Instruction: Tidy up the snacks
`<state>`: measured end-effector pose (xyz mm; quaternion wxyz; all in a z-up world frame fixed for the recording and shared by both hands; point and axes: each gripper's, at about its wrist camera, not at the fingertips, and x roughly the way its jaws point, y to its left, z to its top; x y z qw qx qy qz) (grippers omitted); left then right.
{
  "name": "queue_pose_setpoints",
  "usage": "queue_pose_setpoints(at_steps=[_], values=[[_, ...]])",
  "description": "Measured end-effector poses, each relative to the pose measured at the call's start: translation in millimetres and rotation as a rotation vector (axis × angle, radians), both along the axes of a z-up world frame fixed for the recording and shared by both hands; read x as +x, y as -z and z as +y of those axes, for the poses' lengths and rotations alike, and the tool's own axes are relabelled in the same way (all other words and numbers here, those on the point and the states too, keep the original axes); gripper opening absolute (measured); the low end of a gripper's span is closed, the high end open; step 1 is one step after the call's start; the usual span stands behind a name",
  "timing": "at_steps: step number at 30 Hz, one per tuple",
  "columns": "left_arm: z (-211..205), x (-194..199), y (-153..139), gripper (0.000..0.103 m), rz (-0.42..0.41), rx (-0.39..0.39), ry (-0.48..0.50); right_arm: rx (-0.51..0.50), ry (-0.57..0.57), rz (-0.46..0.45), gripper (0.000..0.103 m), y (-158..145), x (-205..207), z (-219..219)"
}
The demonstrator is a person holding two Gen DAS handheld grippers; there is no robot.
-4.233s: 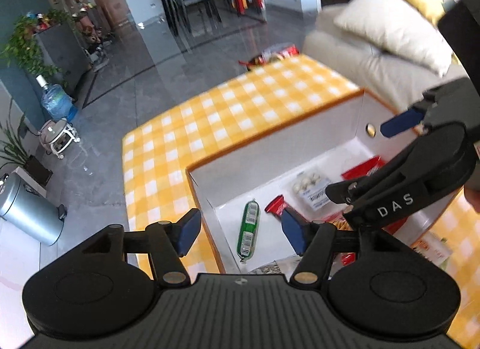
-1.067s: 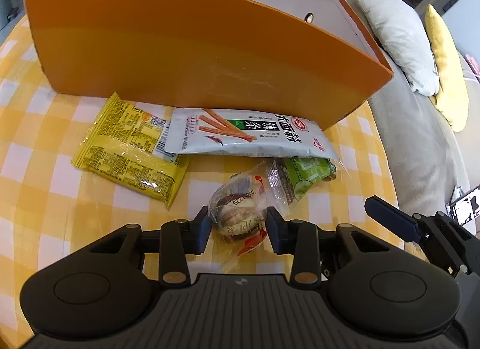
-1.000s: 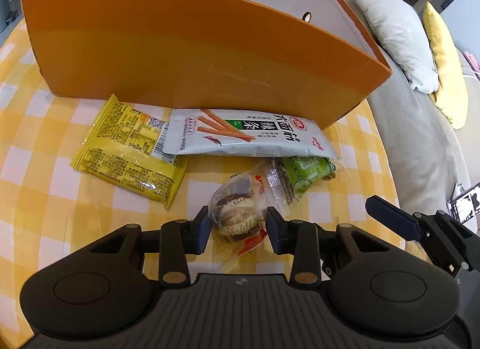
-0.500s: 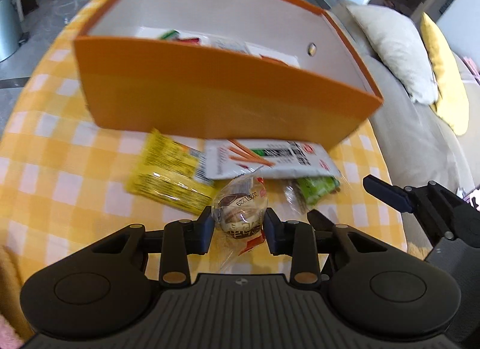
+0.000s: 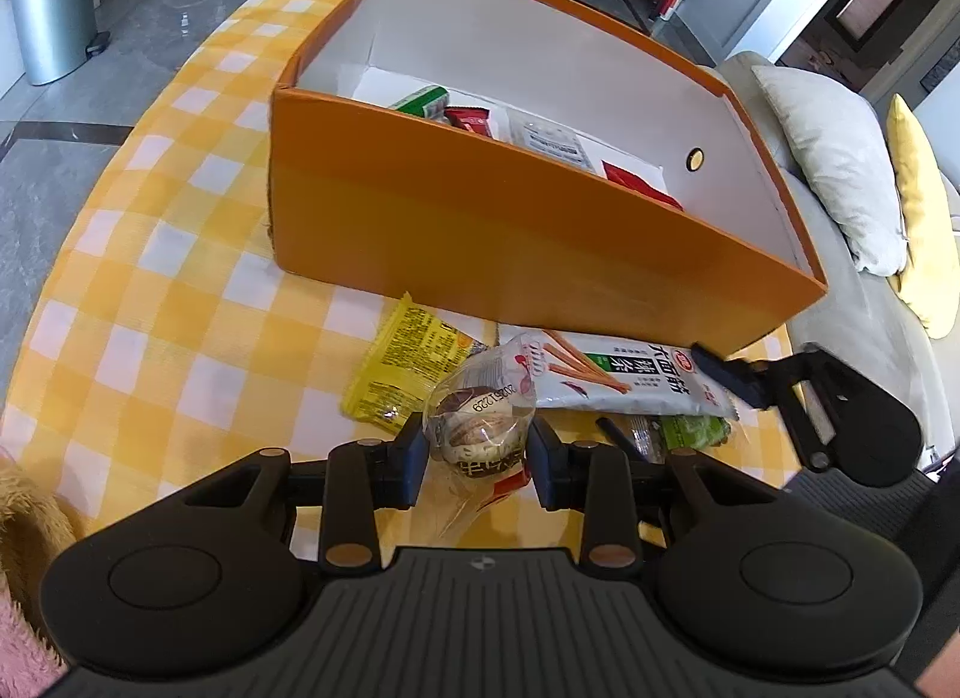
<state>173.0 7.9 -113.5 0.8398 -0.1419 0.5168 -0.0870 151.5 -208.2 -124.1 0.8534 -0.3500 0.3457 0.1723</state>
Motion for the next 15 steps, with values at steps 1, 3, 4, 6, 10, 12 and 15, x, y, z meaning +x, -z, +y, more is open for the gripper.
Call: queue_pose_setpoints(at_steps=[1, 3, 4, 6, 10, 12, 15], values=[[1.0, 0.0, 0.3, 0.039, 0.003, 0.000, -0.003, -0.009, -0.013, 0.006, 0.048, 1.4, 2.3, 1.6], [2.7, -0.2, 0.8, 0.039, 0.009, 0.000, -0.006, -0.033, -0.036, 0.017, 0.042, 4.9, 5.8, 5.4], [3.5, 0.0, 1.1, 0.039, 0.011, 0.000, -0.006, -0.041, -0.045, 0.016, 0.041, 5.9, 6.4, 6.7], [5.1, -0.5, 0.5, 0.039, 0.013, 0.001, -0.007, -0.050, -0.061, 0.019, 0.037, 7.6, 5.5, 8.9], [8.5, -0.9, -1.8, 0.039, 0.015, 0.001, -0.015, -0.062, -0.087, 0.000, 0.025, 5.2, -0.6, 12.5], [10.3, -1.4, -4.0, 0.039, 0.012, 0.002, -0.018, -0.068, -0.098, -0.019, 0.023, 3.4, -3.5, 12.3], [13.4, -2.9, -7.5, 0.039, 0.008, -0.001, -0.027, -0.071, -0.109, -0.052, 0.019, -2.9, -11.0, 10.9]])
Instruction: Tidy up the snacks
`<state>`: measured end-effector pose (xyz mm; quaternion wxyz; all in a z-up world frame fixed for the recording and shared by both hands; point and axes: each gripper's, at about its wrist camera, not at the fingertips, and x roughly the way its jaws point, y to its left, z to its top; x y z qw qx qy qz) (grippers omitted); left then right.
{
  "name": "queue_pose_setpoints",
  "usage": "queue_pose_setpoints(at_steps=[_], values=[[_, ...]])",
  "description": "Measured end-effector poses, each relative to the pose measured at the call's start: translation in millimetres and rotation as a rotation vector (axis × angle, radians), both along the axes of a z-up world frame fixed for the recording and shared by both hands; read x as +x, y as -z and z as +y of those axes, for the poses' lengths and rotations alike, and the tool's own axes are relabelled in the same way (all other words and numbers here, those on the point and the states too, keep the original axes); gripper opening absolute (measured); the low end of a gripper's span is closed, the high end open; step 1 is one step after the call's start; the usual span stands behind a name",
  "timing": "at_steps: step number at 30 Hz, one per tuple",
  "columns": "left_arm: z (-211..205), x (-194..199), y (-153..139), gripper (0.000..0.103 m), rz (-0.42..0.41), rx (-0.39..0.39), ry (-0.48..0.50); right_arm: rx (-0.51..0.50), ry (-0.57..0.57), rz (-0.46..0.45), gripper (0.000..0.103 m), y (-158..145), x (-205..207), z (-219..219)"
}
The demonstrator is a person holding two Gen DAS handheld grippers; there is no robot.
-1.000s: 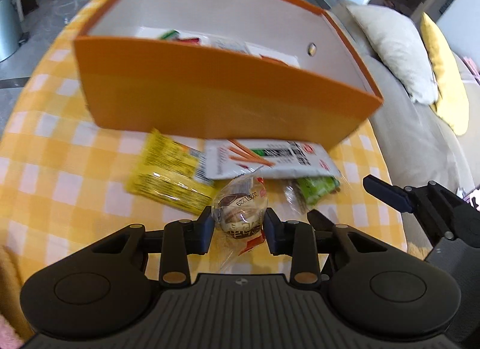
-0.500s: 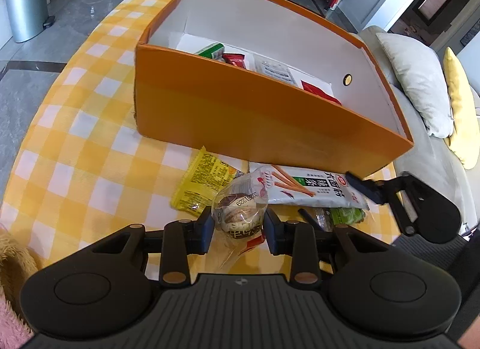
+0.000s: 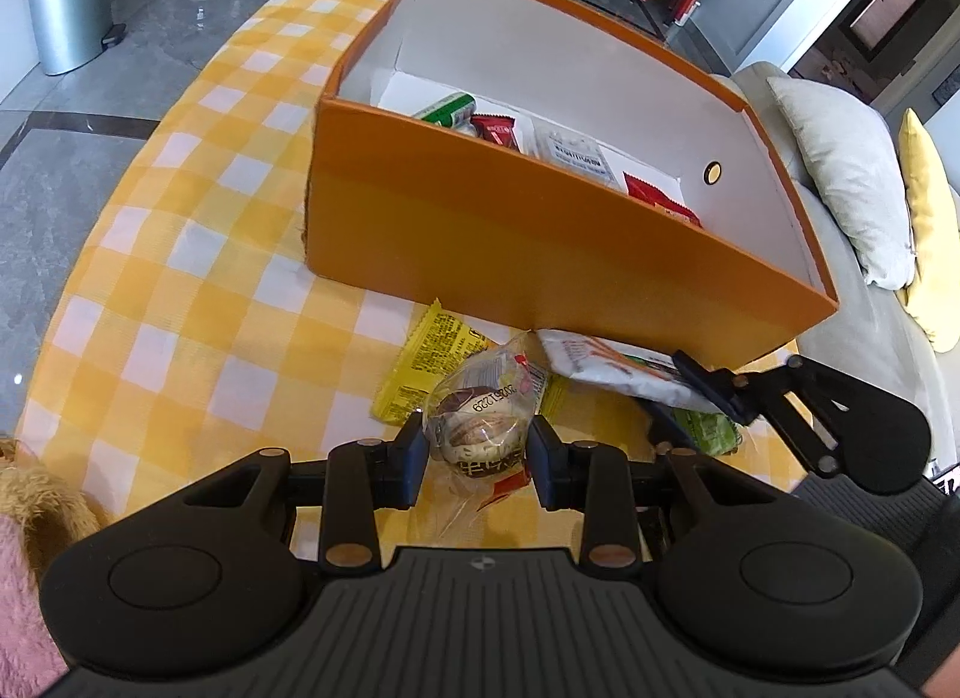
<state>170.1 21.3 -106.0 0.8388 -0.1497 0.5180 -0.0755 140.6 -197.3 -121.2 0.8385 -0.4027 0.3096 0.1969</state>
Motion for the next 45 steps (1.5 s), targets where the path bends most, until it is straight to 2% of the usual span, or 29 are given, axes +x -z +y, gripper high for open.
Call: queue_pose_setpoints(at_steps=[4, 7, 9, 17, 22, 29, 40, 45], values=[[3.3, -2.9, -4.9, 0.039, -0.009, 0.000, -0.010, 0.018, 0.000, -0.034, 0.013, -12.7, -11.5, -2.0], [3.9, -5.3, -10.3, 0.039, -0.021, -0.005, -0.013, 0.050, 0.022, -0.027, 0.009, -25.7, -19.2, -5.3], [3.6, -6.9, -15.1, 0.039, -0.032, -0.005, -0.011, 0.100, 0.051, -0.002, 0.005, -35.3, -21.0, -8.7], [-0.2, -14.4, -38.6, 0.039, -0.092, -0.013, 0.006, 0.363, 0.217, 0.109, 0.004, -78.7, -27.6, -32.5], [-6.9, -17.7, -54.7, 0.039, -0.139, -0.010, 0.034, 0.488, 0.290, 0.137, 0.004, -98.1, -35.3, -46.2], [-18.0, -13.7, -81.3, 0.039, -0.213, 0.009, 0.082, 0.611, 0.368, 0.144, 0.004, -128.2, -35.2, -64.9], [-45.5, 18.8, -130.9, 0.039, -0.358, 0.057, 0.165, 0.718, 0.420, 0.041, 0.004, -181.8, -4.4, -91.7], [-57.1, 46.5, -131.2, 0.039, -0.339, 0.055, 0.199, 0.722, 0.415, -0.005, 0.004, -200.2, 18.8, -92.8]])
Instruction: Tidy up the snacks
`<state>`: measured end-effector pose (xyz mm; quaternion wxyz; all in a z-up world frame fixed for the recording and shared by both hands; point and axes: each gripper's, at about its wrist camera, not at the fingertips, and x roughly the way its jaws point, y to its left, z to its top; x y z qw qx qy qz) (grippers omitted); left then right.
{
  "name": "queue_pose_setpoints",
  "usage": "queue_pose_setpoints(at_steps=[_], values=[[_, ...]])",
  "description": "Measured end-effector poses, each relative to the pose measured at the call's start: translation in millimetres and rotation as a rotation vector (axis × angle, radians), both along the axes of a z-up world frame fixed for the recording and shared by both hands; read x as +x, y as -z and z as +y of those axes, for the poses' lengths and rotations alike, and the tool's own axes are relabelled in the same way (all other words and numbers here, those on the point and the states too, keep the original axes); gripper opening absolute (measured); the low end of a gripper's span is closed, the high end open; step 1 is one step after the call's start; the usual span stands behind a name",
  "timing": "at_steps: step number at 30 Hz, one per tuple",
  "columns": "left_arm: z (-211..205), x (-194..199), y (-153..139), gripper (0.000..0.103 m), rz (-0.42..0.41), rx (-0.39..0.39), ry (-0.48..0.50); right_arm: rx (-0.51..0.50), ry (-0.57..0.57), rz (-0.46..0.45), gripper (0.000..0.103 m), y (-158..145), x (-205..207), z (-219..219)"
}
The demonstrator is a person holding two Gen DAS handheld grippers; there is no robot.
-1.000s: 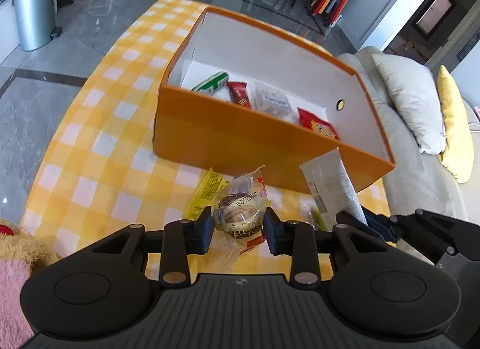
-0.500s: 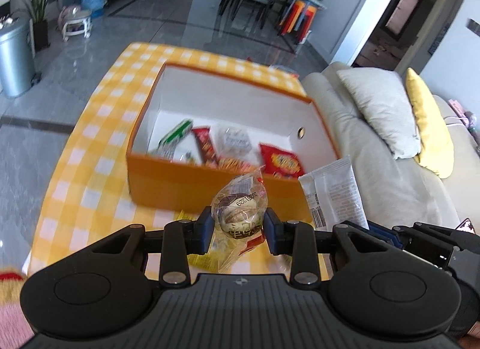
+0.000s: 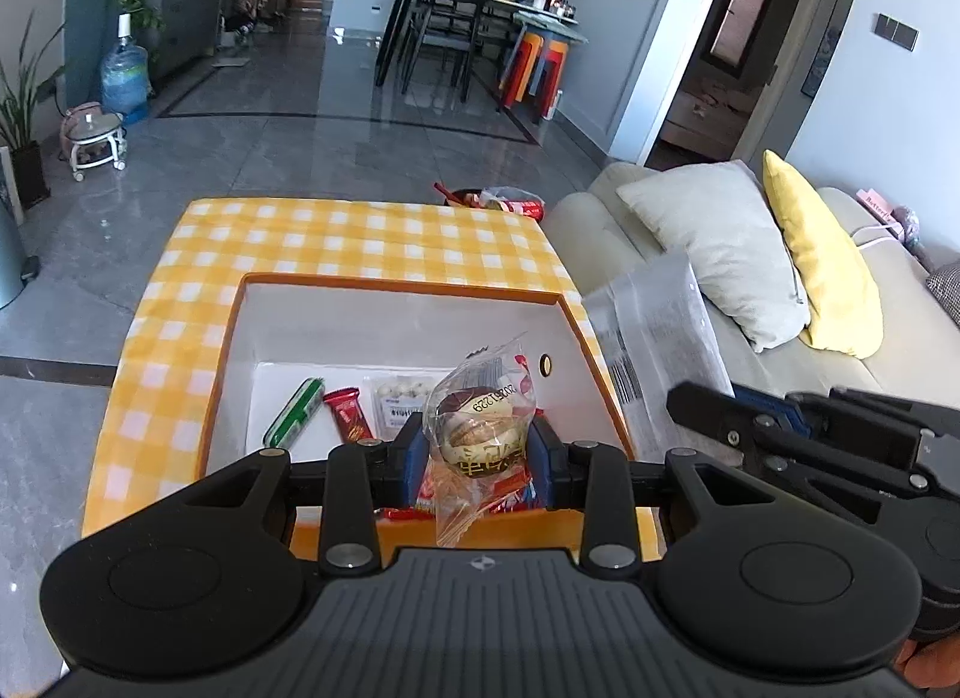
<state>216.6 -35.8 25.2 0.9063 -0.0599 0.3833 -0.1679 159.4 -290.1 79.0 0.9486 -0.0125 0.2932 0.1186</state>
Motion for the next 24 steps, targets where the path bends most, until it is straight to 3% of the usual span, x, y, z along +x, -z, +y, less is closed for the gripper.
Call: queue_pose_setpoints(at_steps=[7, 24], values=[[-7.4, 37.0, 10.1, 0.038, 0.021, 0.049, 0.022, -0.083, -0.013, 0.018, 0.004, 7.7, 43.3, 12.6], [-28.8, 94.8, 76.6, 0.039, 0.185, 0.157, 0.101, -0.407, -0.014, 0.260, 0.004, 100.2, 141.2, 33.6]])
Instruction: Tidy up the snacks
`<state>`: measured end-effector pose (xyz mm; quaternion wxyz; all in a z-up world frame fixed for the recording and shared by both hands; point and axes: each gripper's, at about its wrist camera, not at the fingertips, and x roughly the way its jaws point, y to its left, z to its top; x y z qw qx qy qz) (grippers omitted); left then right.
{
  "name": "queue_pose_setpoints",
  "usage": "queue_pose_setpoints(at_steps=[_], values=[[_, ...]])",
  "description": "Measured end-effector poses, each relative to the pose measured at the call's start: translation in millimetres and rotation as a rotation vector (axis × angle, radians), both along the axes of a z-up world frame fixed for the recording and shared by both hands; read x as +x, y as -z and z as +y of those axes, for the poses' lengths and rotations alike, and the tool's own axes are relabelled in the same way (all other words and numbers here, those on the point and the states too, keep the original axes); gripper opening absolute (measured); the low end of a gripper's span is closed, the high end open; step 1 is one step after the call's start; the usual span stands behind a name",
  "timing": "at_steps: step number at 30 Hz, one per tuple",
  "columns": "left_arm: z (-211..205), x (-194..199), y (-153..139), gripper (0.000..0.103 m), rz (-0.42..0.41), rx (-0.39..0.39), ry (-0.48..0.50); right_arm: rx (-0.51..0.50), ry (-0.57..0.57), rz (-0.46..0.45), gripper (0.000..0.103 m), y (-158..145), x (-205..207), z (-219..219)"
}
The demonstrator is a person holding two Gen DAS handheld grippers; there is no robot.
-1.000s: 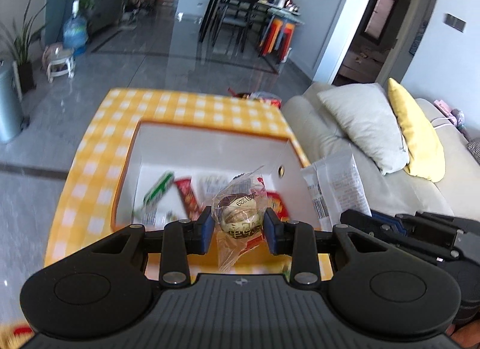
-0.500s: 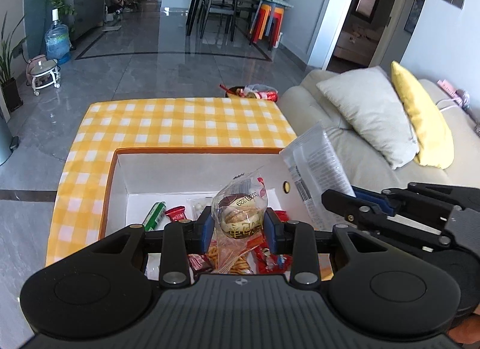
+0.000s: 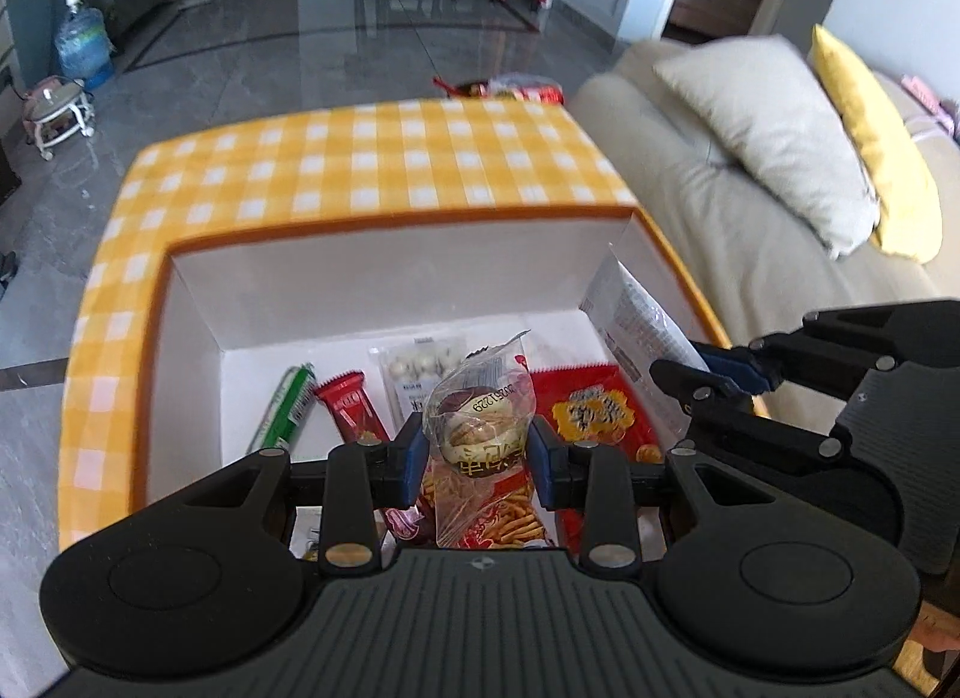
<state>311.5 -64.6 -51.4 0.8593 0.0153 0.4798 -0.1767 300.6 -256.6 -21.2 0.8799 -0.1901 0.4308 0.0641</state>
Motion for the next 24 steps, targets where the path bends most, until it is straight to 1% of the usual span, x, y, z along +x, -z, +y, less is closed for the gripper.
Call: queue_pose_setpoints(at_steps=[3, 9, 13, 16, 18, 20, 22, 24], values=[[-0.8, 6.9, 11.8, 0.039, 0.031, 0.018, 0.005, -0.048, -0.013, 0.027, 0.004, 14.6, 6.2, 3.3], [-2.4, 17.7, 29.2, 0.039, 0.078, 0.036, 0.026, -0.064, -0.029, 0.104, 0.005, 36.0, 14.2, 4.6], [-3.3, 21.3, 36.7, 0.039, 0.102, 0.050, 0.046, -0.049, -0.048, 0.166, 0.005, 45.3, 15.5, 6.5], [-1.9, 24.1, 40.5, 0.040, 0.117, 0.051, 0.040, -0.018, -0.044, 0.202, 0.006, 49.9, 17.2, 5.3], [0.1, 25.4, 41.2, 0.040, 0.125, 0.045, 0.033, 0.025, -0.029, 0.224, 0.010, 50.3, 20.5, 2.7], [0.3, 25.5, 40.5, 0.041, 0.120, 0.054, 0.033, 0.083, -0.015, 0.248, 0.016, 50.0, 23.9, 0.0], [0.6, 24.8, 40.0, 0.043, 0.114, 0.063, 0.035, 0.135, -0.010, 0.277, 0.020, 53.0, 26.1, 0.7], [1.7, 23.8, 39.2, 0.044, 0.113, 0.063, 0.031, 0.161, 0.001, 0.290, 0.022, 55.1, 26.0, 0.4]])
